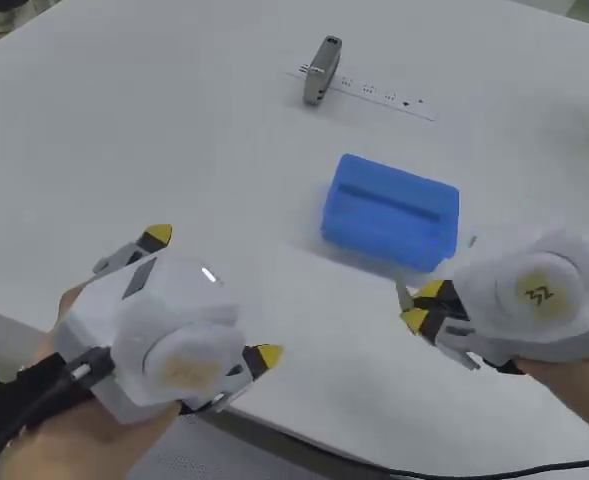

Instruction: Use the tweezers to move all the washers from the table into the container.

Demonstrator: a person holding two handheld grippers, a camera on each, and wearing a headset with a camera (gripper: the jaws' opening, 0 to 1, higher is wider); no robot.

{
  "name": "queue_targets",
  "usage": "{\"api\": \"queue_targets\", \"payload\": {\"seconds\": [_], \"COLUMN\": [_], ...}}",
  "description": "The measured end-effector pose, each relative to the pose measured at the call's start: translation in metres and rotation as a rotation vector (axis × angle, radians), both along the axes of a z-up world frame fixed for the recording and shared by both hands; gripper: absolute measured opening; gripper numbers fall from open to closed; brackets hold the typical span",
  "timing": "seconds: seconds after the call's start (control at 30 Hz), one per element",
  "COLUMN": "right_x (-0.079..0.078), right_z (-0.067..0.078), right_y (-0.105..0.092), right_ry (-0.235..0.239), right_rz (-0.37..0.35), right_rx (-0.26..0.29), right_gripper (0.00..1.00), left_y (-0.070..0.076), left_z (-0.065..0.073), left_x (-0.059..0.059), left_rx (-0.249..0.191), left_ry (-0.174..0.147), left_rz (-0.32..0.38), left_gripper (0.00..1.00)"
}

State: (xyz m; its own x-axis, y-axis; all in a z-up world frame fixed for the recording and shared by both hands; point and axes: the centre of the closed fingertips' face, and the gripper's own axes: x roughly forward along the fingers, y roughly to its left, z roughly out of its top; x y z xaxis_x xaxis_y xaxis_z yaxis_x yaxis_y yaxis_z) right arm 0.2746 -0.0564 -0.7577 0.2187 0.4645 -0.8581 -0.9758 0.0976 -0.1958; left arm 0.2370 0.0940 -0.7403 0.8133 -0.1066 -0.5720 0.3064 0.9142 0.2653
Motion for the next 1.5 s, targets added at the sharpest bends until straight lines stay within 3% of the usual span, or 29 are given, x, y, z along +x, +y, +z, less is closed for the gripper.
{"api": "queue_targets", "payload": {"seconds": [0.17, 0.27, 0.3, 0.43, 0.57, 0.83, 0.9, 1.03, 1.13, 1.27, 1.3, 1.33, 1.4, 1.43, 1.47, 1.5], "right_x": [-0.008, -0.011, -0.008, -0.004, 0.002, 0.012, 0.007, 0.007, 0.009, 0.003, -0.007, -0.02, -0.033, -0.028, -0.018, -0.016], "right_z": [-0.019, -0.029, -0.032, -0.041, -0.045, -0.04, -0.044, -0.058, -0.066, -0.075, -0.076, -0.072, -0.061, -0.059, -0.057, -0.058], "right_y": [0.007, 0.017, 0.015, 0.013, 0.006, -0.025, -0.036, -0.051, -0.056, -0.061, -0.056, -0.045, -0.026, -0.025, -0.028, -0.031], "right_ry": [0.044, 0.036, 0.021, 0.024, 0.033, 0.057, 0.088, 0.098, 0.092, 0.128, 0.184, 0.28, 0.394, 0.379, 0.322, 0.306], "right_rz": [0.056, 0.121, 0.144, 0.146, 0.11, -0.102, -0.146, -0.204, -0.223, -0.226, -0.215, -0.208, -0.205, -0.229, -0.239, -0.238], "right_rx": [-0.024, -0.011, -0.039, -0.071, -0.071, -0.014, -0.033, -0.038, -0.056, -0.098, -0.077, -0.019, 0.094, 0.115, 0.109, 0.098], "right_gripper": [0.03, 0.0, 0.0, 0.0, 0.0, 0.0, 0.0, 0.0, 0.0, 0.0, 0.0, 0.0, 0.0, 0.0, 0.0, 0.0], "left_y": [0.001, 0.001, 0.001, 0.002, 0.002, -0.002, -0.002, -0.003, -0.003, -0.001, -0.001, -0.001, 0.0, 0.0, 0.0, 0.0], "left_z": [-0.001, -0.001, -0.001, -0.002, -0.004, -0.009, -0.01, -0.012, -0.012, -0.012, -0.012, -0.013, -0.013, -0.012, -0.012, -0.012], "left_x": [0.0, 0.0, 0.0, 0.0, 0.0, -0.002, -0.002, -0.003, -0.003, -0.003, -0.004, -0.004, -0.004, -0.004, -0.004, -0.004], "left_rx": [0.0, 0.003, 0.002, 0.003, 0.006, 0.026, 0.03, 0.039, 0.04, 0.045, 0.045, 0.046, 0.045, 0.046, 0.046, 0.046], "left_ry": [0.001, 0.005, 0.005, 0.008, 0.015, 0.041, 0.048, 0.056, 0.057, 0.057, 0.058, 0.06, 0.06, 0.059, 0.059, 0.059], "left_rz": [0.005, 0.006, 0.006, 0.008, 0.006, -0.017, -0.022, -0.028, -0.026, -0.023, -0.021, -0.019, -0.017, -0.016, -0.016, -0.016], "left_gripper": [0.97, 0.97, 0.97, 0.97, 0.97, 0.97, 0.96, 0.96, 0.96, 0.96, 0.96, 0.96, 0.96, 0.96, 0.96, 0.96]}}
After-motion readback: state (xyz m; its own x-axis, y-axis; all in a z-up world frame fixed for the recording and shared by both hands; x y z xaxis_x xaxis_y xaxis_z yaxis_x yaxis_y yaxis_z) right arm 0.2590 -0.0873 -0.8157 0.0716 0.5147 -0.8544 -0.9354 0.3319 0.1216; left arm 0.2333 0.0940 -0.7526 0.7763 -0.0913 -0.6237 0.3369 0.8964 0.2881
